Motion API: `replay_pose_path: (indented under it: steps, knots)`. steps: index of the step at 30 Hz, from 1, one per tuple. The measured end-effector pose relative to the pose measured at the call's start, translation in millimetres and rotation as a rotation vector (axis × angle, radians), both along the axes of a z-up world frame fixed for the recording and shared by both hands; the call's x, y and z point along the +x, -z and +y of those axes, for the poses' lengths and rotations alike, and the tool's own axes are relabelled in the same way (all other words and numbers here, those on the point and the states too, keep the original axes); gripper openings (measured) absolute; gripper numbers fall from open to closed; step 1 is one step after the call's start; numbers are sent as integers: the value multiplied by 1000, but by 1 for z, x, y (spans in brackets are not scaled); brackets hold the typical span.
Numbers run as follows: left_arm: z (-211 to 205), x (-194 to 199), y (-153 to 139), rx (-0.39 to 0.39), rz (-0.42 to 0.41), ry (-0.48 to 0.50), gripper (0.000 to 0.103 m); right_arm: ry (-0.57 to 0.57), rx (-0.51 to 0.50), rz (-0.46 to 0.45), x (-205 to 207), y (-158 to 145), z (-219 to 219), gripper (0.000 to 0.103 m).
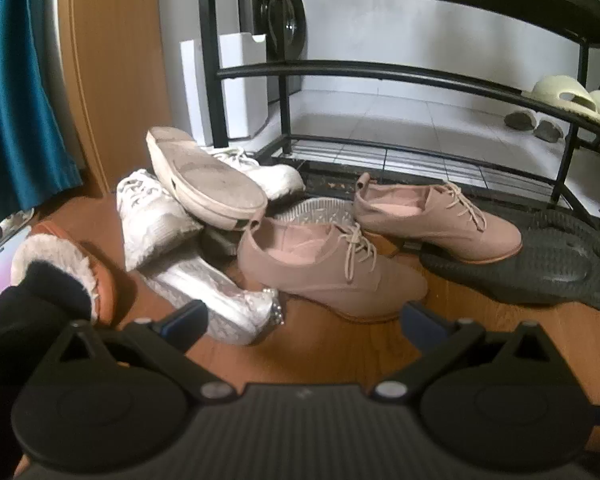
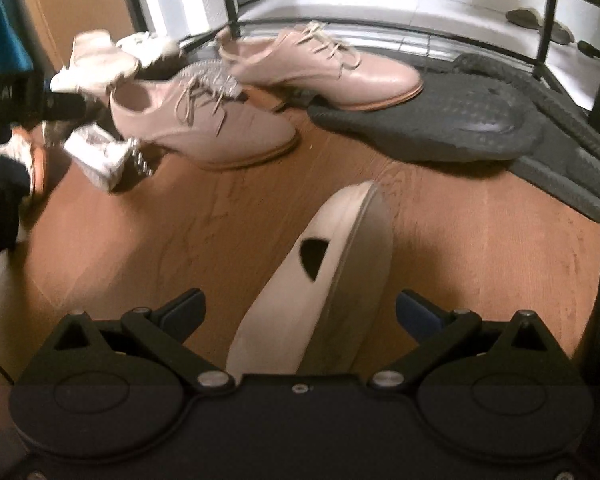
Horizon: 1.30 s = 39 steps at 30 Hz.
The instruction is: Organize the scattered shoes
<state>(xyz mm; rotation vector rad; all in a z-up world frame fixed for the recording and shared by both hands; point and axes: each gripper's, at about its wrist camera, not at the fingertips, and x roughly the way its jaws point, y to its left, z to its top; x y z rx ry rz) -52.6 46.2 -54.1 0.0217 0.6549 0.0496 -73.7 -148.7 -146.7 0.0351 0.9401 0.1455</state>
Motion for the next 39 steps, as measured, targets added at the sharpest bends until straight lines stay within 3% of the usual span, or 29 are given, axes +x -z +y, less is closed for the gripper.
replay_pose_path:
  steps: [3,4,7,12,14,22,27,31,37,39]
  knots:
    - [-1,0,1,-1,4,2,102,5,-1,34,1,10,-1,97]
    - [-1,0,1,-2,5,3,102,10,2,36,1,11,-2,87]
    - [-1,0,3,-11,14,5,102,18,40,42,1,12,-7,74]
    - [0,0,4,-17,22,2,102,35,91,46,-1,9,-14,69]
    - [1,0,5,-24,25,-3,102,67,153,50,-1,8,-23,67]
    - [4,0,4,-35,15,-30,102,305,571,13,17,16,-57,65]
    - [11,-2,4,-24,12,-54,102,385,786,3,54,46,-49,65]
    - [18,0,6,-31,20,-85,103,410,789,50,57,62,-44,64]
    - [14,3,8,-38,25,-73,103,449,744,93,44,68,-56,81]
    - [13,3,8,-36,24,-64,103,472,705,76,41,60,-64,82]
